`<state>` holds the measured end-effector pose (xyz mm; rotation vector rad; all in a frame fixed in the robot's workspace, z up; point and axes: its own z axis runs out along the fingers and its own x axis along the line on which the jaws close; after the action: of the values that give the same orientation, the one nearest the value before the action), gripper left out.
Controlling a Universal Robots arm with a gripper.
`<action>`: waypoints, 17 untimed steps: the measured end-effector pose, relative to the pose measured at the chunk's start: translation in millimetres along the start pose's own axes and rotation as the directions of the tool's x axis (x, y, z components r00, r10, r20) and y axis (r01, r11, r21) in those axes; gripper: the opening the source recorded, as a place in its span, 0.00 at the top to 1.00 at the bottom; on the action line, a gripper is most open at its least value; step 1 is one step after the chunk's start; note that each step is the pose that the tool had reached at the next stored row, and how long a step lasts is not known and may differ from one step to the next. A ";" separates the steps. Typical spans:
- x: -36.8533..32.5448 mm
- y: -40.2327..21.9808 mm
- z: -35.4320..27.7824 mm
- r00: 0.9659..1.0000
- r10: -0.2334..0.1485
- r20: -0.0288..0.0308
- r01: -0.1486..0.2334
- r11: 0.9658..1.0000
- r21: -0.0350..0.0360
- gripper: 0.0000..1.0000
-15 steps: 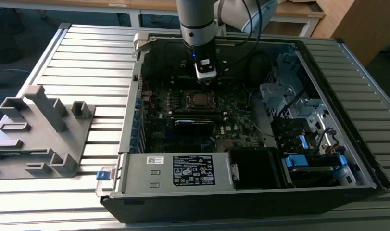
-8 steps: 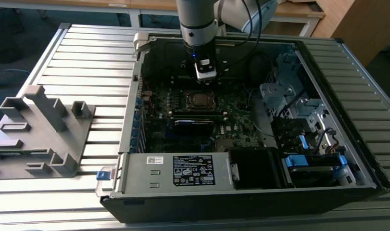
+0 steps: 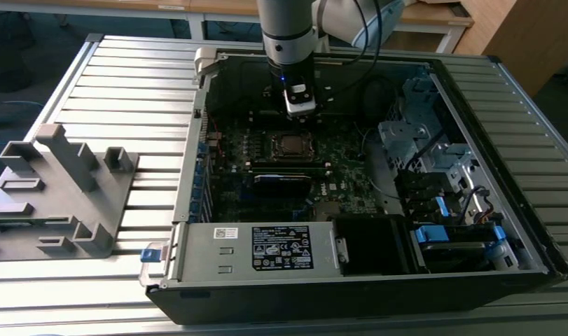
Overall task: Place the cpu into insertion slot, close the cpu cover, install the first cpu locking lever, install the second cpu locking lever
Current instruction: 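Install the first cpu locking lever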
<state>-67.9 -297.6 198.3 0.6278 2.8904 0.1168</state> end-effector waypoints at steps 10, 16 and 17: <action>1.0 1.9 0.1 1.000 0.003 -0.002 -0.003 1.000 -0.005 0.90; 1.2 1.8 0.2 1.000 0.003 -0.001 -0.003 1.000 -0.008 0.90; 1.2 1.8 0.2 1.000 0.003 -0.001 -0.003 1.000 -0.008 0.90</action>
<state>-68.2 -295.5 198.1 0.6308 2.8884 0.1293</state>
